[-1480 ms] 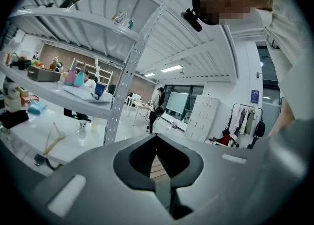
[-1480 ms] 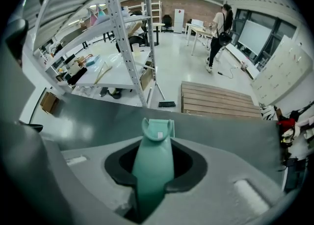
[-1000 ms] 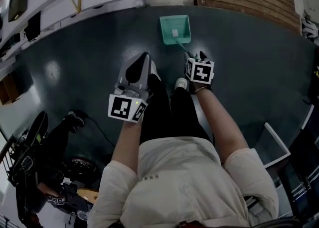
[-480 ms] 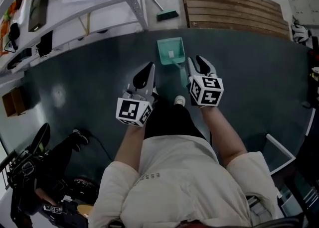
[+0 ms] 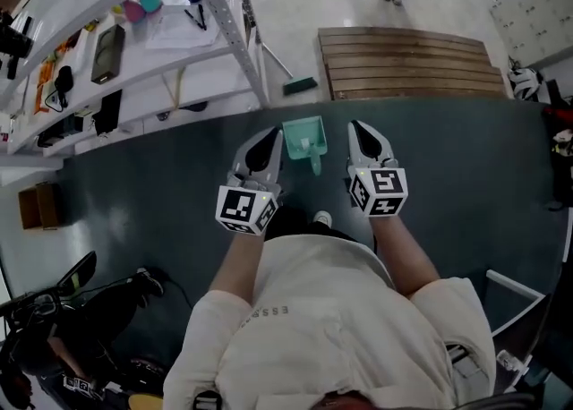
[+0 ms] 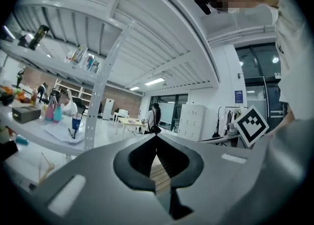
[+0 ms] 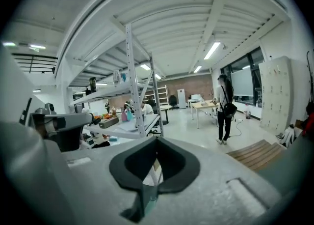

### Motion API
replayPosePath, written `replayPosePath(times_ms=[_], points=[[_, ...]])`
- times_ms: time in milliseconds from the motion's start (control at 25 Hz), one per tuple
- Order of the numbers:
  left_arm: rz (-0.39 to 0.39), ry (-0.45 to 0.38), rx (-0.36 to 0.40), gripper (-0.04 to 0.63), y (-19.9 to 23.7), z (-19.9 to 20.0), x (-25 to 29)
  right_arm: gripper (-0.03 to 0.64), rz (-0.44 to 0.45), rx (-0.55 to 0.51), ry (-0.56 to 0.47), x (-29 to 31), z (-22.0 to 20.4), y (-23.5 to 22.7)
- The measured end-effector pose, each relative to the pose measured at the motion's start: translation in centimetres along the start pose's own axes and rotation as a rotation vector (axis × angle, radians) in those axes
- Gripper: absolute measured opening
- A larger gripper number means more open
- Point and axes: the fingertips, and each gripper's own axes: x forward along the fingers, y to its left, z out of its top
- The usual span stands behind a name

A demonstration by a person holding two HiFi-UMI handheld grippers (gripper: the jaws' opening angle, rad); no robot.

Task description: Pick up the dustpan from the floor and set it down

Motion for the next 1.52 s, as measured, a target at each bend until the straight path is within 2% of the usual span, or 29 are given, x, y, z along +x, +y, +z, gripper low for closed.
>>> replayPosePath(times_ms=[160, 360, 680, 1000, 1280, 1520], points=[[0.028, -0.05, 0.039, 0.009, -1.7, 1.7, -1.9, -0.008, 0.037, -0.053, -0.044, -3.3, 1.2, -0.1], [0.088, -0.054, 0.027, 0.009, -3.9, 0.6, -4.7, -0.008, 0.119, -0.106, -0.041, -6.9, 0.0, -0.3], [0.128, -0.05, -0.021, 0.009, -7.4, -2.5, -10.1, -0.008, 0.096, -0.036, -0.001, -11.3, -3.8, -1.5], [0.113, -0.059, -0.031, 0.009, -12.1, -3.9, -17.5, -0.008, 0.121, -0.085, 0.005, -18.4, -6.4, 2.3], [0.109, -0.052, -0.011, 0.009, -18.0, -5.1, -27.5, -0.009, 0.128, -0.063, 0.014, -28.2, -9.2, 6.3], [0.139, -0.063, -0.009, 0.009, -21.9, -5.7, -35.3, -0.009, 0.128, -0.009, 0.049, -35.3, -12.1, 9.0]])
